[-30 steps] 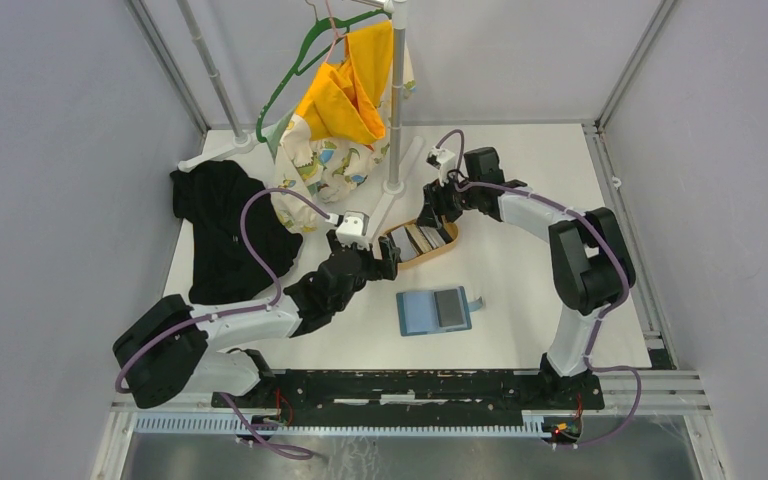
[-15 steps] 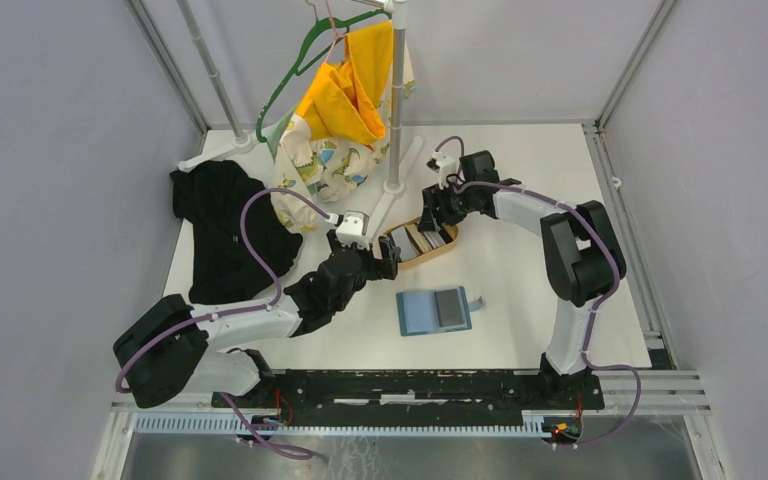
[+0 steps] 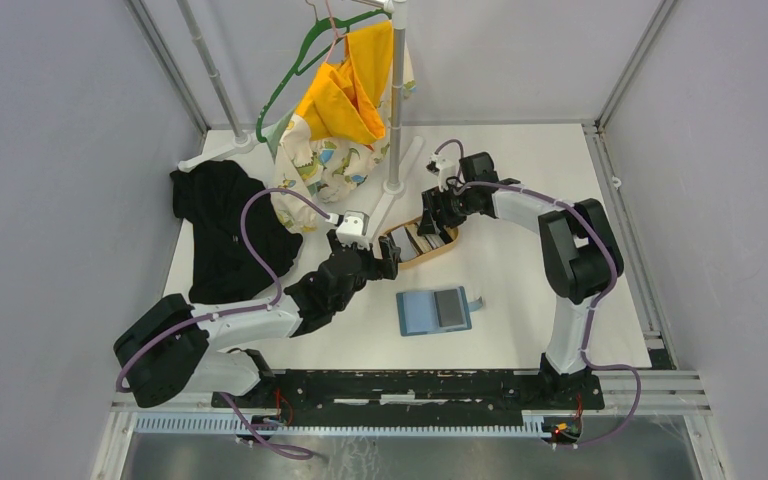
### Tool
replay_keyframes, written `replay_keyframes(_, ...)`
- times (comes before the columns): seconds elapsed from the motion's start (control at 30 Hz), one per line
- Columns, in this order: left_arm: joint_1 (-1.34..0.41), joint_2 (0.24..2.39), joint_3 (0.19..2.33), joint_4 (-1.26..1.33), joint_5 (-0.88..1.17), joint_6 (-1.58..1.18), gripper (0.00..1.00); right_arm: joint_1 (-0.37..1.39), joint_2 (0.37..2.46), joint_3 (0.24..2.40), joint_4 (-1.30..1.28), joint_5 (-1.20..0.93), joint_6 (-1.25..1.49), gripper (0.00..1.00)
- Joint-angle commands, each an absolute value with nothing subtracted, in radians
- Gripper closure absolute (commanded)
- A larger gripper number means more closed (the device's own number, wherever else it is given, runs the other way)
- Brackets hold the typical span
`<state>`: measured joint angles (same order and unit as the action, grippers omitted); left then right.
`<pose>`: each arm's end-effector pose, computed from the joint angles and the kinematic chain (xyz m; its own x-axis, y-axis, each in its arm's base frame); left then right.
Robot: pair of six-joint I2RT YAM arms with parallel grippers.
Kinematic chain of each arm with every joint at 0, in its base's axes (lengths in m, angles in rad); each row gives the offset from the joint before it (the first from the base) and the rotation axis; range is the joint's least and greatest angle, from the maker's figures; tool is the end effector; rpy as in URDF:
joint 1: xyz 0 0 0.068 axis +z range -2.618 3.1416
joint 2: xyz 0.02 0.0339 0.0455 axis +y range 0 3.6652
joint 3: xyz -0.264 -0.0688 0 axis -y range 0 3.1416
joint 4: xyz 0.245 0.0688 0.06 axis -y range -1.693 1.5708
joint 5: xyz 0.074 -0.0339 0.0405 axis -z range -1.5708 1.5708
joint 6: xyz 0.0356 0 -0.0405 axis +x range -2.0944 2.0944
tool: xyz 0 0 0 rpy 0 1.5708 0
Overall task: Put the credit cards into the card holder
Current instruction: Pick up the credit card from the storage box.
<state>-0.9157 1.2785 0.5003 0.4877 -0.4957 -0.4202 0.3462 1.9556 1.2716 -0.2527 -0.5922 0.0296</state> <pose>0.1727 -0.1970 0.2069 -0.3306 -0.1587 -0.9303 0.3122 0.9119 -0.2665 0.3773 0.1572 0.1665 -0.7750 -0.2535 -0.5789 -0.5699 0.6761 0.4670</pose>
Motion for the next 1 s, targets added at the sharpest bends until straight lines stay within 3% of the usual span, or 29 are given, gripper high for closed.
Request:
replay_keyframes(0.0,-0.91,1.273,0.502,0.55,-0.521,-0.448,0.08,0.343,1.965,1.292,-0.248,-0.65,0.051,0.31)
replay_keyframes(0.7,-0.911,1.27,0.498,0.555,-0.516,-0.451,0.08,0.343,1.939,1.222,-0.136,-0.857,0.178,0.52)
replay_keyframes(0.97,-0.91,1.28,0.504,0.546,-0.515,-0.454,0.12,0.343,1.93,1.186,-0.064,-0.919,0.254,0.53)
